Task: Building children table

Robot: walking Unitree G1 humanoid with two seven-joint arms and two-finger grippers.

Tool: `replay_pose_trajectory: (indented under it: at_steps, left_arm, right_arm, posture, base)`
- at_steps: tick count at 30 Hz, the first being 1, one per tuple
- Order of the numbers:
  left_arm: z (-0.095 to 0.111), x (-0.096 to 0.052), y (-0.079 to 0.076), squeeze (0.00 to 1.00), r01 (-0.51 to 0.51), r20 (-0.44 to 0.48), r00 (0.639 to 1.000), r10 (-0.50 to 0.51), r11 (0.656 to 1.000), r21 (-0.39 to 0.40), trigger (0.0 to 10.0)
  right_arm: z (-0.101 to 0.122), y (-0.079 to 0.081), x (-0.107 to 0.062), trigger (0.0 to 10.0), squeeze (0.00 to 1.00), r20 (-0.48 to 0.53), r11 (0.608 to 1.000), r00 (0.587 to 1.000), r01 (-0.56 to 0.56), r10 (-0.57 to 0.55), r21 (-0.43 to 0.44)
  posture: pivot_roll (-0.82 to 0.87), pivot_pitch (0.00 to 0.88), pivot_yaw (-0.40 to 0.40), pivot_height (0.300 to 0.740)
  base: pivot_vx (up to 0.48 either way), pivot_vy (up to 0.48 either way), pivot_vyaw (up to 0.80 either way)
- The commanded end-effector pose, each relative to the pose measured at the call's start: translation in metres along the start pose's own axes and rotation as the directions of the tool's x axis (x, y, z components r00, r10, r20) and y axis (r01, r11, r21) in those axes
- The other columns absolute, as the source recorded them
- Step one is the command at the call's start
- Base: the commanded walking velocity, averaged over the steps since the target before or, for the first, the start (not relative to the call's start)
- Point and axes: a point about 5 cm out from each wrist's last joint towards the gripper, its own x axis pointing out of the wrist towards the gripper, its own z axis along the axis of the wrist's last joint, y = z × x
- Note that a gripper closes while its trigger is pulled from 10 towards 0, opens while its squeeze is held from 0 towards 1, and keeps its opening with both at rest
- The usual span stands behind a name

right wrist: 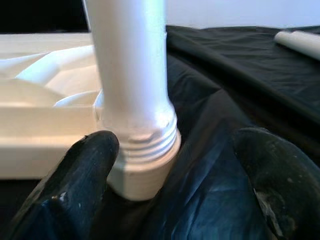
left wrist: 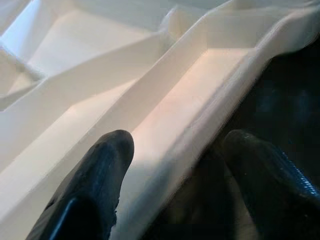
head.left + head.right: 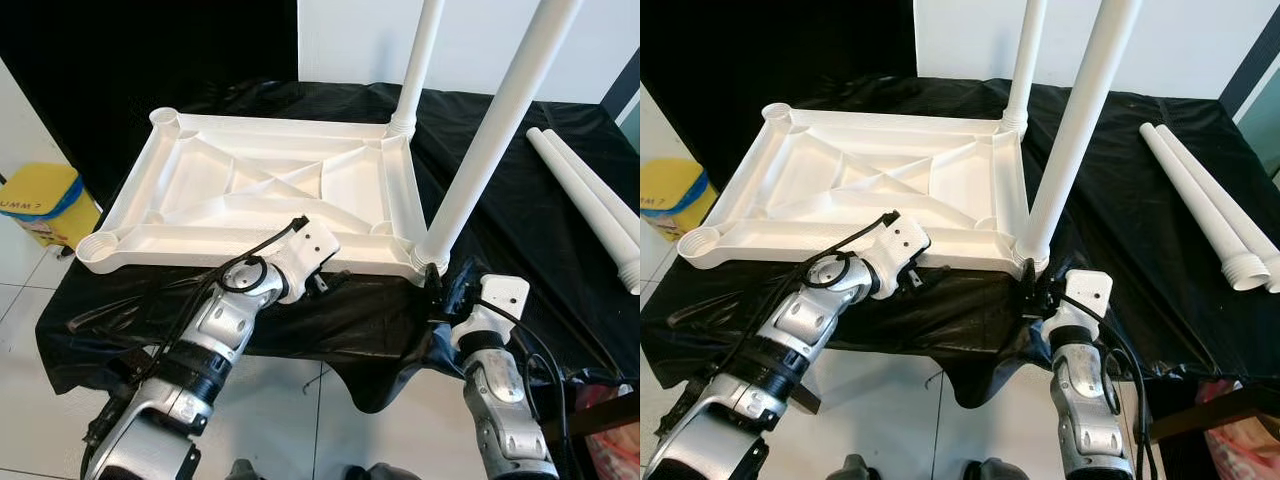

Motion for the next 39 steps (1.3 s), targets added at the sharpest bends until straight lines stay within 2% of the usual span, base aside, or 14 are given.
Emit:
replay_pose_trajectory:
  at_steps: [1, 8, 10, 14, 15, 17, 18, 25, 27, 33, 34, 35, 38, 39]
  left_arm:
    - [-0.003, 0.0, 0.014, 0.0, -0.172, -0.015, 0.985, 0.172, 0.985, 0.003, 10.0]
    - [-0.006, -0.001, 0.027, 0.0, -0.183, -0.048, 0.982, 0.183, 0.983, 0.001, 10.0]
    - [-0.014, -0.002, 0.03, 0.0, -0.159, -0.108, 0.982, 0.156, 0.987, -0.016, 10.0]
    - [-0.02, -0.003, 0.03, 0.0, -0.123, -0.151, 0.982, 0.115, 0.991, -0.043, 10.0]
    - [-0.022, -0.003, 0.031, 0.0, -0.125, -0.163, 0.98, 0.112, 0.99, -0.071, 8.2]
    - [-0.024, -0.003, 0.032, 0.0, -0.13, -0.169, 0.979, 0.114, 0.987, -0.09, 8.2]
    - [-0.024, -0.003, 0.036, 0.0, -0.163, -0.174, 0.975, 0.142, 0.98, -0.114, 0.0]
    - [-0.024, -0.003, 0.042, 0.0, -0.2, -0.176, 0.969, 0.176, 0.971, -0.13, 0.0]
    - [-0.018, -0.001, 0.049, 0.0, -0.259, -0.162, 0.958, 0.235, 0.954, -0.152, 0.0]
    - [-0.009, 0.008, 0.044, 0.0, -0.254, -0.125, 0.963, 0.237, 0.956, -0.149, 0.0]
    - [-0.002, 0.017, 0.032, 0.0, -0.21, -0.087, 0.976, 0.199, 0.969, -0.133, 10.0]
    - [0.003, 0.022, 0.023, 0.0, -0.177, -0.059, 0.983, 0.171, 0.977, -0.122, 10.0]
    - [0.009, 0.029, 0.012, 0.0, -0.137, -0.034, 0.99, 0.134, 0.983, -0.124, 10.0]
    - [0.012, 0.034, 0.002, 0.0, -0.106, -0.018, 0.994, 0.105, 0.985, -0.137, 10.0]
  right_arm:
    - [-0.002, 0.001, -0.005, 10.0, 0.0, -0.024, 1.0, 1.0, -0.015, 0.015, 0.01]
    - [0.0, 0.002, -0.009, 10.0, 0.0, -0.034, 0.999, 0.999, -0.031, 0.031, 0.014]
    - [0.001, 0.001, -0.011, 10.0, 0.0, -0.037, 0.999, 0.999, -0.031, 0.032, 0.013]
    - [0.002, 0.0, -0.011, 10.0, 0.0, -0.038, 0.999, 0.999, -0.032, 0.033, 0.012]
    - [0.002, 0.0, -0.012, 10.0, 0.0, -0.04, 0.999, 0.999, -0.032, 0.032, 0.012]
    - [0.002, -0.001, -0.012, 10.0, 0.0, -0.042, 0.999, 0.999, -0.032, 0.032, 0.013]
    - [0.002, -0.001, -0.012, 10.0, 0.0, -0.042, 0.999, 0.999, -0.031, 0.031, 0.013]
    - [0.002, -0.001, -0.012, 10.0, 0.0, -0.043, 0.999, 0.999, -0.031, 0.031, 0.013]
    - [0.003, 0.0, -0.012, 10.0, 0.0, -0.046, 0.999, 0.998, -0.031, 0.032, 0.012]
    - [0.004, 0.0, -0.011, 10.0, 0.0, -0.049, 0.999, 0.998, -0.031, 0.031, 0.013]
    - [0.004, 0.001, -0.01, 10.0, 0.0, -0.05, 1.0, 0.998, -0.028, 0.029, 0.013]
    - [0.004, 0.001, -0.009, 10.0, 0.0, -0.051, 1.0, 0.998, -0.026, 0.027, 0.014]
    - [0.004, 0.001, -0.008, 10.0, 0.0, -0.052, 1.0, 0.998, -0.023, 0.024, 0.014]
    - [0.005, 0.002, -0.007, 10.0, 0.0, -0.052, 1.0, 0.998, -0.018, 0.019, 0.015]
  posture:
    - [-0.05, 0.143, -0.026, 0.74]
    - [-0.05, 0.153, -0.02, 0.74]
    - [-0.06, 0.158, -0.018, 0.74]
    - [-0.06, 0.16, -0.015, 0.74]
    - [-0.06, 0.162, -0.016, 0.74]
    - [-0.06, 0.162, -0.016, 0.74]
    - [-0.07, 0.162, -0.016, 0.74]
    - [-0.07, 0.162, -0.016, 0.74]
    - [-0.07, 0.16, -0.019, 0.74]
    - [-0.07, 0.16, -0.019, 0.74]
    - [-0.07, 0.161, -0.02, 0.74]
    - [-0.07, 0.161, -0.02, 0.74]
    - [-0.07, 0.159, -0.019, 0.74]
    - [-0.07, 0.159, -0.02, 0.74]
  base:
    - [0.0, 0.0, 0.0]
    - [0.0, 0.0, 0.0]
    - [0.0, 0.0, 0.0]
    - [0.0, 0.0, 0.0]
    - [0.0, 0.0, 0.0]
    - [0.0, 0.0, 0.0]
    - [0.0, 0.0, 0.0]
    - [0.0, 0.0, 0.0]
    - [0.0, 0.0, 0.0]
    - [0.0, 0.0, 0.0]
    - [0.0, 0.0, 0.0]
    - [0.0, 0.0, 0.0]
    - [0.0, 0.0, 0.0]
    - [0.0, 0.0, 0.0]
